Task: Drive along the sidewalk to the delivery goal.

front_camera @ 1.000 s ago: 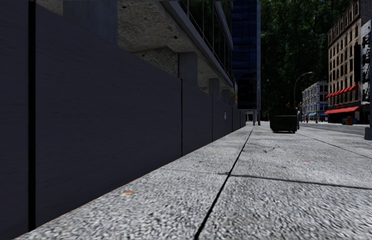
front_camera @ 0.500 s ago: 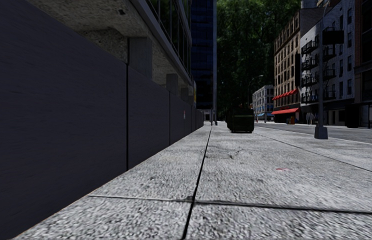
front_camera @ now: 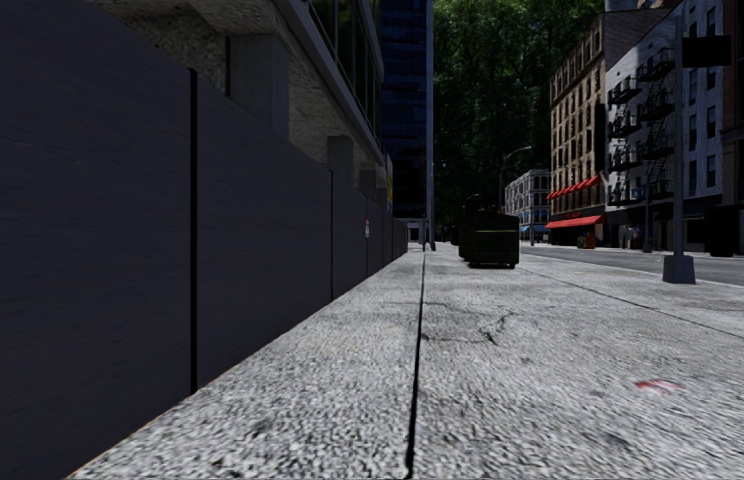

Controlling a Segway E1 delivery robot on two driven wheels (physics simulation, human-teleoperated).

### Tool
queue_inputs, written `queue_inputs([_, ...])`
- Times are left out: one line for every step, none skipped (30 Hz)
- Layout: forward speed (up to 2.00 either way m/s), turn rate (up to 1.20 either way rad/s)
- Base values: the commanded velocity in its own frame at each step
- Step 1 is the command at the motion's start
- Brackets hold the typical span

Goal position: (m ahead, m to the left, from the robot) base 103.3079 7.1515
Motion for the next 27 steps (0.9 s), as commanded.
queue_inputs([2.0, -0.35])
queue_inputs([2.0, -0.35])
queue_inputs([2.0, -0.35])
queue_inputs([2.0, -0.35])
queue_inputs([2.0, -0.35])
queue_inputs([2.0, -0.32])
queue_inputs([2.0, -0.32])
queue_inputs([2.0, -0.28])
queue_inputs([2.0, -0.24])
queue_inputs([2.0, -0.19])
queue_inputs([2.0, -0.19])
queue_inputs([2.0, -0.18])
queue_inputs([2.0, -0.18])
queue_inputs([2.0, -0.18])
queue_inputs([2.0, -0.18])
queue_inputs([2.0, -0.18])
queue_inputs([2.0, -0.18])
queue_inputs([2.0, -0.18])
queue_inputs([2.0, -0.18])
queue_inputs([2.0, -0.18])
queue_inputs([2.0, -0.2])
queue_inputs([2.0, -0.27])
queue_inputs([2.0, -0.27])
queue_inputs([2.0, -0.33])
queue_inputs([2.0, -0.37])
queue_inputs([2.0, -0.45])
queue_inputs([2.0, -0.45])
